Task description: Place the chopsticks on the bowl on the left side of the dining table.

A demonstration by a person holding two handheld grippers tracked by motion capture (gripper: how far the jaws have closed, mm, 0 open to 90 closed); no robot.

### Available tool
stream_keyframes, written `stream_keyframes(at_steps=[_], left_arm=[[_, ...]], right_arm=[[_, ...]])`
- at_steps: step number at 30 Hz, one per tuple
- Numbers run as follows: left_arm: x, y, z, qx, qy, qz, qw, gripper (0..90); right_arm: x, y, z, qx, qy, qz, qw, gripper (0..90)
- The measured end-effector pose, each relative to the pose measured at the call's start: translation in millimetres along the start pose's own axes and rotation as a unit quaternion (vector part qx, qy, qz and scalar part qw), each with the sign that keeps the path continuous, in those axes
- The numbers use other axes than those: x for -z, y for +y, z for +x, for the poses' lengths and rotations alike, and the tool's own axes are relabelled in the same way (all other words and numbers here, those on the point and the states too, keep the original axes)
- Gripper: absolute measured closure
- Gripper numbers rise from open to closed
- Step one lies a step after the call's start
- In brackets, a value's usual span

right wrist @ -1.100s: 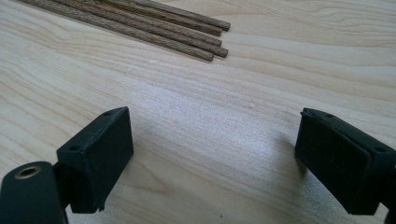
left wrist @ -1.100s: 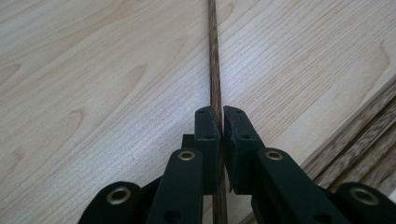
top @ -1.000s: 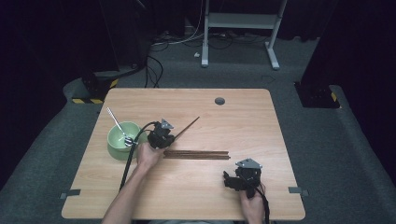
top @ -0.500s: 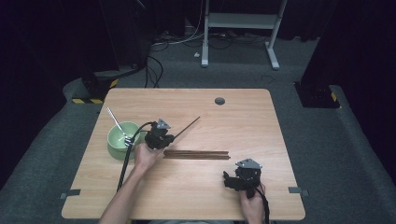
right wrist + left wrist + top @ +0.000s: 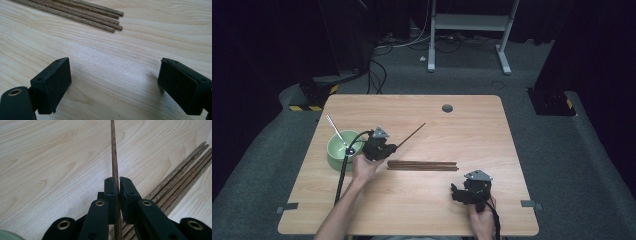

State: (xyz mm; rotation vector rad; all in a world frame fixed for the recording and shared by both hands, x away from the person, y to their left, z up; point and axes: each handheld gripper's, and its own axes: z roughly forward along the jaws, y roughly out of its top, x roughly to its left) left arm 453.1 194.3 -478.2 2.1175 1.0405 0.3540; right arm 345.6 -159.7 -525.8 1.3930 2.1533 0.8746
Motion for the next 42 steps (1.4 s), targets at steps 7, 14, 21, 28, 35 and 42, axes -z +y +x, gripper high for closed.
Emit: stream_keyframes(at_steps=[7, 14, 21, 28, 35, 42], left_arm=[[6.1, -1.6, -0.7, -0.006, 0.000, -0.003, 1.0000, 84.2], [17.2, -4.2, -0.7, -0.009, 0.002, -0.018, 0.9998, 84.2], [25.1, -5.2, 0.5, -0.014, 0.000, -0.022, 0.9997, 84.2], [30.9, -9.4, 2.9, -0.011, -0.007, -0.029, 0.9995, 84.1], [36.0, -13.0, 7.0, -0.004, -0.010, -0.032, 0.9994, 84.1], [44.7, -13.1, 6.7, -0.009, -0.012, -0.035, 0.9993, 84.1]], right_arm=[[0.1, 0.0, 0.2, -0.001, 0.000, 0.000, 1.0000, 10.9], [0.0, -0.1, 0.2, -0.001, 0.000, 0.000, 1.0000, 11.0], [0.1, -0.1, 0.3, 0.000, -0.001, 0.000, 1.0000, 11.0], [0.1, -0.1, 0.3, 0.000, -0.001, 0.000, 1.0000, 11.0], [0.1, -0.1, 0.5, -0.001, -0.001, 0.000, 1.0000, 10.9], [0.1, -0.1, 0.5, -0.001, -0.001, 0.000, 1.0000, 11.0]])
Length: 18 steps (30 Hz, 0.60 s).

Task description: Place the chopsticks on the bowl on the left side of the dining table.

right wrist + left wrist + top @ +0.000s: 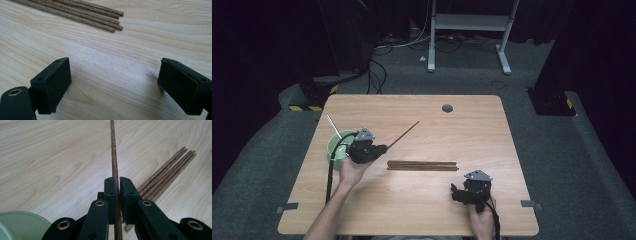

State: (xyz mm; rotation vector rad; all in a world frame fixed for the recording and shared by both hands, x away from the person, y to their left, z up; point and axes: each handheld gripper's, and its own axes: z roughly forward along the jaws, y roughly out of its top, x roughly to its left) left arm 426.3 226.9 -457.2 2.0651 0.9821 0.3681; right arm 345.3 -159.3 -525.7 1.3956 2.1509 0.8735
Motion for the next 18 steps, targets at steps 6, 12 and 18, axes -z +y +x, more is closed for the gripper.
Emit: stream_keyframes(at_steps=[6, 12, 18], left_arm=[[10.2, -1.3, 1.3, -0.010, 0.012, 0.008, 0.9998, 84.1], [19.5, -3.4, 4.2, -0.007, 0.017, 0.004, 0.9998, 84.1], [25.8, -4.5, 6.8, -0.004, 0.016, 0.000, 0.9999, 84.1]], right_arm=[[0.0, 0.0, 0.0, 0.000, 0.000, 0.000, 1.0000, 11.0], [0.0, 0.0, 0.0, 0.000, 0.000, 0.000, 1.0000, 10.9], [0.0, 0.0, 0.0, 0.000, 0.000, 0.000, 1.0000, 10.9]])
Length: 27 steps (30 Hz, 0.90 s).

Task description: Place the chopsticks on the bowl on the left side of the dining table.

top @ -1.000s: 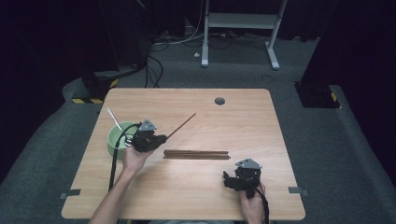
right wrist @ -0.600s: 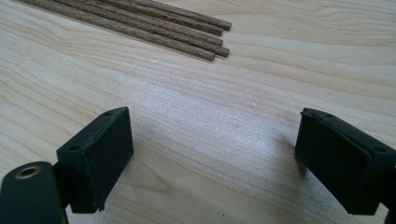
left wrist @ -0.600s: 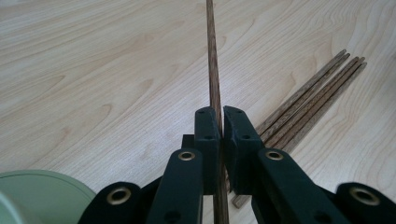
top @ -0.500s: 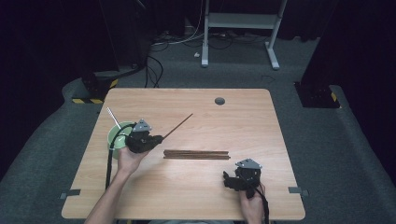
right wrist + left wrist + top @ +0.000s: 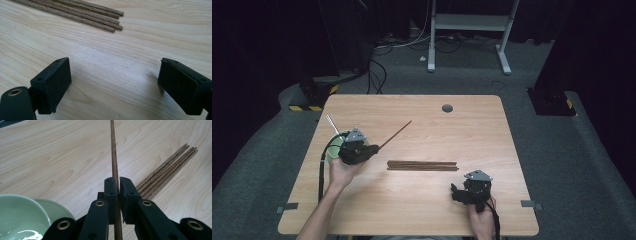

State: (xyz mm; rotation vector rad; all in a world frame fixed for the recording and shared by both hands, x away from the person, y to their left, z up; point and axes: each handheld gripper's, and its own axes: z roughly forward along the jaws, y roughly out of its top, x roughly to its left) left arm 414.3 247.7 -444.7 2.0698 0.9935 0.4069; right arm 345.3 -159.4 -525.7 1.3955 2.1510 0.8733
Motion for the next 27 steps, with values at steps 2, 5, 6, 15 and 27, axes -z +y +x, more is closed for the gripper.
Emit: stream_keyframes(at_steps=[2, 5, 6, 15, 27], left_arm=[[-0.8, -0.1, -0.5, 0.000, -0.001, 0.002, 1.0000, 84.1], [-2.7, 0.1, -1.2, -0.002, -0.001, 0.005, 1.0000, 84.1], [-3.6, 0.1, -1.7, -0.003, -0.001, 0.006, 1.0000, 84.1], [4.4, -0.4, -2.1, -0.011, 0.001, 0.001, 0.9999, 84.1], [29.6, -9.7, 12.1, 0.008, 0.012, -0.018, 0.9997, 84.1]], right_arm=[[0.0, 0.0, 0.0, 0.000, 0.000, 0.000, 1.0000, 11.0], [0.0, 0.0, 0.0, 0.000, 0.000, 0.000, 1.0000, 11.0], [0.0, 0.0, 0.0, 0.000, 0.000, 0.000, 1.0000, 11.0], [0.0, 0.0, 0.0, 0.000, 0.000, 0.000, 1.0000, 11.0], [0.0, 0.0, -0.1, 0.001, 0.000, 0.000, 1.0000, 11.0]])
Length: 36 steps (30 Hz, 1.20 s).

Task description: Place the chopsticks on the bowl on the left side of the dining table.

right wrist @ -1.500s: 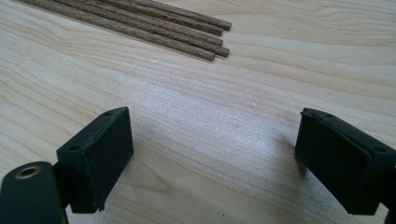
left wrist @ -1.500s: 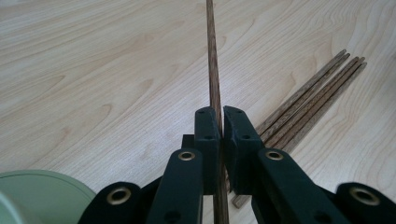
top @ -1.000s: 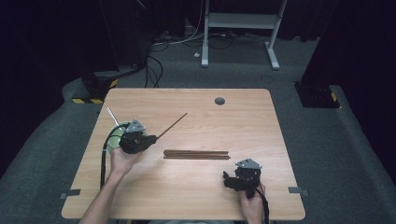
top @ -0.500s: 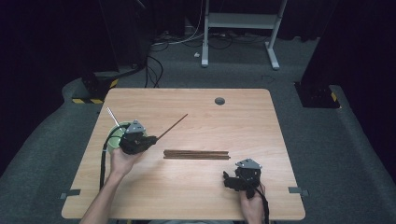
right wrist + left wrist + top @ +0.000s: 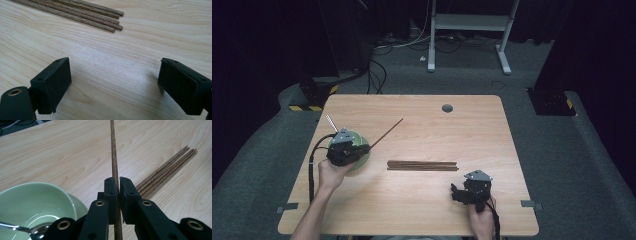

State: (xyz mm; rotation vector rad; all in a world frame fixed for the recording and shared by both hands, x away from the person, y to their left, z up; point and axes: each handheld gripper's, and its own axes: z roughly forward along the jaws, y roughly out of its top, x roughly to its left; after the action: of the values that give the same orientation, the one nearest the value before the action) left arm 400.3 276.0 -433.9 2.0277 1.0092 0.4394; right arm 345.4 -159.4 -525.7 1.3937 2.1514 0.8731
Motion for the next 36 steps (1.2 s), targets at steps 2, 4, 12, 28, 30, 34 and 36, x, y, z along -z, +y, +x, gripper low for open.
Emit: stream_keyframes(at_steps=[2, 4, 12, 28, 30, 34, 36], left_arm=[[4.4, -1.9, 3.4, 0.002, 0.002, -0.003, 1.0000, 84.1], [6.5, -3.0, 4.8, 0.000, 0.006, -0.001, 1.0000, 84.1], [19.3, -7.6, 11.0, -0.010, 0.025, 0.012, 0.9996, 84.1], [40.7, -21.1, 30.3, -0.001, 0.059, 0.014, 0.9981, 84.1], [42.2, -21.4, 32.0, -0.004, 0.062, 0.013, 0.9980, 84.1], [43.9, -23.6, 34.6, -0.004, 0.073, 0.020, 0.9971, 84.1], [44.4, -25.1, 36.3, -0.003, 0.076, 0.021, 0.9969, 84.1]], right_arm=[[0.0, 0.0, 0.1, -0.001, 0.000, 0.000, 1.0000, 11.0], [0.0, 0.0, 0.1, -0.001, 0.000, 0.000, 1.0000, 11.0], [0.0, 0.0, 0.0, 0.000, 0.000, 0.000, 1.0000, 11.0], [0.2, 0.0, 0.3, -0.001, -0.001, 0.001, 1.0000, 11.0], [0.2, 0.0, 0.3, -0.001, -0.001, 0.001, 1.0000, 10.9], [0.2, 0.0, 0.3, -0.001, -0.001, 0.001, 1.0000, 11.0], [0.2, 0.0, 0.3, -0.001, -0.001, 0.001, 1.0000, 11.0]])
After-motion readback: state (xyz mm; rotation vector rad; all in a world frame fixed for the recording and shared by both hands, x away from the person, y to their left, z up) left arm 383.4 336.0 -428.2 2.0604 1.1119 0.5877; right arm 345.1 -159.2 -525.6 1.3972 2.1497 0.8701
